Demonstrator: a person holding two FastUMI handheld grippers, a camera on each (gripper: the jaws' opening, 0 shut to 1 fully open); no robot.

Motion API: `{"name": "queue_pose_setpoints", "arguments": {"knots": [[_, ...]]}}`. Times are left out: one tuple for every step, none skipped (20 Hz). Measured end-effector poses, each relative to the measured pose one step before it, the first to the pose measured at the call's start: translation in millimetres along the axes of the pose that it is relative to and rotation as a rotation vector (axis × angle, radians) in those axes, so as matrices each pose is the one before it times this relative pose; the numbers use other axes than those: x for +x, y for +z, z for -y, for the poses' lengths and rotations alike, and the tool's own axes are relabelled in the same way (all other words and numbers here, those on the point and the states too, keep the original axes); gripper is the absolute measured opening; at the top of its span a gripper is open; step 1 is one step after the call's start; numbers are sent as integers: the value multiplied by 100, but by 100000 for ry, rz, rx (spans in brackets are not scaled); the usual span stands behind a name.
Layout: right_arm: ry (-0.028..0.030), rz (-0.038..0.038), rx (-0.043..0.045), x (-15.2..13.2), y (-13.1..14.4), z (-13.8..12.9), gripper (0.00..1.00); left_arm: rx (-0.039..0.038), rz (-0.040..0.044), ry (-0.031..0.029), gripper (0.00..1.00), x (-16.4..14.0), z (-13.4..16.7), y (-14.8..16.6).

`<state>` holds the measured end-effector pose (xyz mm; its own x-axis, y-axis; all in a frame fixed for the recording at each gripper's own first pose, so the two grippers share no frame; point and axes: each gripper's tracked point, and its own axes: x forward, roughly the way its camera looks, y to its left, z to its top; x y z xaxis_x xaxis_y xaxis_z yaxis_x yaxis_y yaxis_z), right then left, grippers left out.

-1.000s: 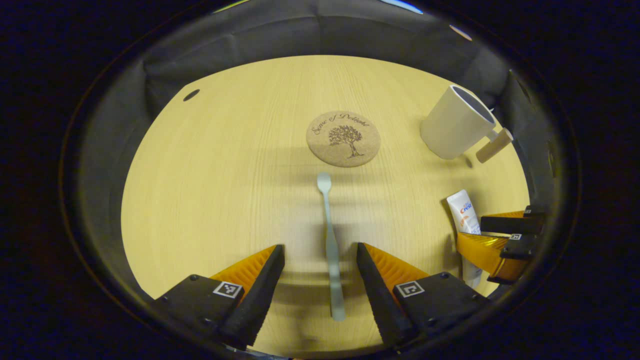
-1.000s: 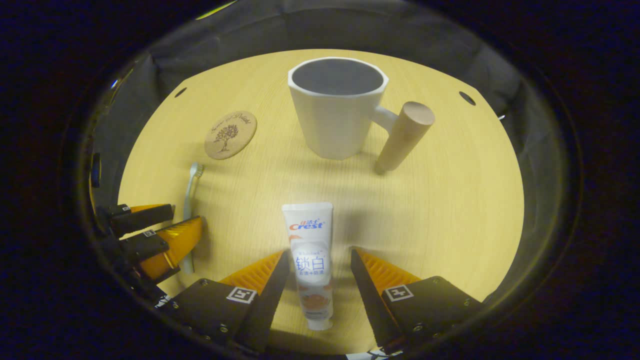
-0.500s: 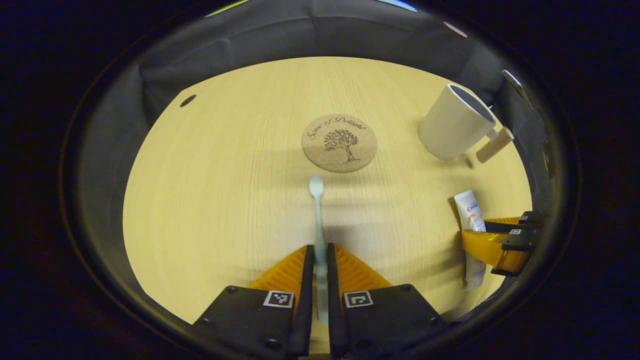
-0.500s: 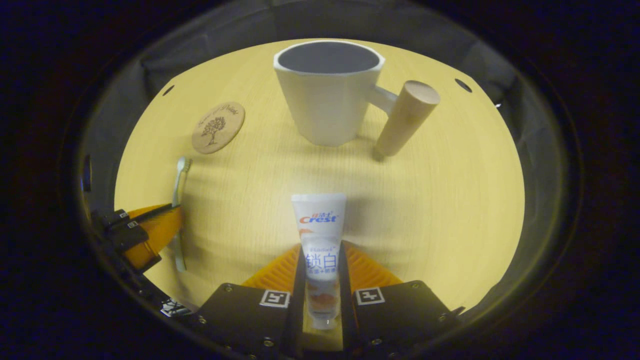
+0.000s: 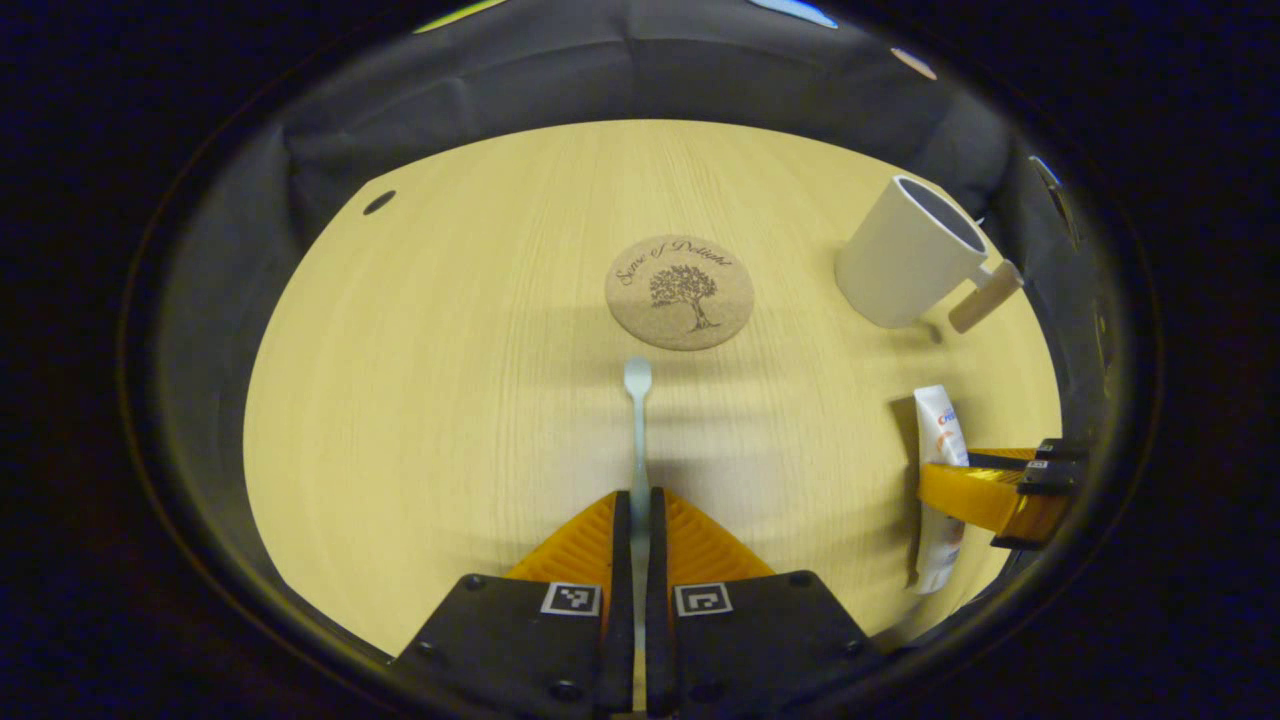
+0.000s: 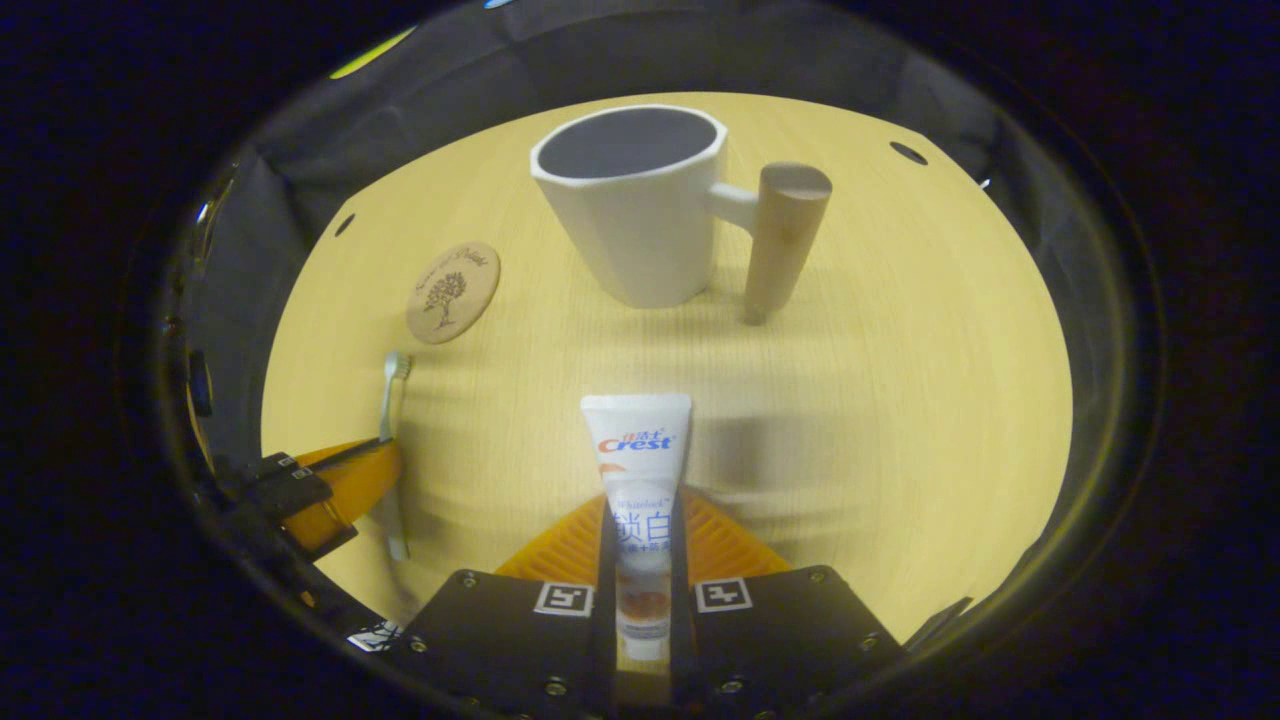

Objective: Put the toothbrush and toothpaste on the desktop into the cup, then pick up the cup and place it on the coaster on the desktop.

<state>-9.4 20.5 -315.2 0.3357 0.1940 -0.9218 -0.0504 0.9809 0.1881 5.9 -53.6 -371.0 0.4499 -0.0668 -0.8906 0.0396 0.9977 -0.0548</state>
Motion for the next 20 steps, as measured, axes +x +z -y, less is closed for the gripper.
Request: {"name": "queue_pose_setpoints", "arguments": {"knots": [[766, 1925, 224, -569, 333, -204, 23, -286, 1766, -437, 13, -309, 89, 289], [738, 2146, 284, -659, 326, -92, 23, 250, 2230, -296, 13, -470, 0, 434], [674, 2504, 174, -799, 663, -36, 23, 752, 2491, -313, 13, -569, -146, 368], [610, 2520, -26, -760, 592, -171, 23, 1010, 2293, -415, 13, -544, -113, 436], [740, 2568, -242, -875, 754, -162, 22, 887, 1746, -448, 13, -541, 123, 453], [615, 2943, -190, -783, 772, -245, 22, 312, 1484, -420, 13, -480, 142, 325], [626, 2799, 51, -850, 953, -138, 22, -52, 1423, -600, 13, -337, 186, 300], [1155, 3275, 321, -870, 973, -312, 22, -226, 1394, -749, 13, -429, 220, 362], [1297, 3096, 620, -827, 1133, -265, 25, -72, 1698, -878, 13, -506, 45, 359], [1010, 2769, 783, -700, 876, -218, 22, -99, 1658, -600, 13, -523, 69, 483], [737, 2576, 952, -539, 1110, -173, 22, -202, 1616, -365, 13, -490, -23, 487], [799, 2739, 876, -478, 1080, -254, 22, -577, 1197, -516, 13, -443, 8, 550], [719, 2940, 800, -284, 1121, -182, 22, -685, 1077, -542, 13, -296, 132, 366], [529, 2619, 582, -217, 849, -189, 22, -573, 855, -485, 13, -416, 73, 471], [609, 2734, 525, -77, 978, -168, 22, -419, 797, -238, 12, -448, -106, 397], [433, 2722, 625, 97, 751, -93, 22, -445, 721, -299, 13, -338, -15, 265], [301, 2448, 906, 19, 1008, 141, 22, -325, 619, -136, 13, -262, -47, 303], [338, 2451, 1017, 73, 840, 29, 22, -84, 557, -92, 13, -313, -14, 173], [-21, 1647, 1068, 228, 852, 1, 22, 39, 272, 76, 13, -238, -143, 70], [-197, 1033, 1001, 393, 571, 188, 22, 62, 279, 258, 13, -199, -134, 52]]}}
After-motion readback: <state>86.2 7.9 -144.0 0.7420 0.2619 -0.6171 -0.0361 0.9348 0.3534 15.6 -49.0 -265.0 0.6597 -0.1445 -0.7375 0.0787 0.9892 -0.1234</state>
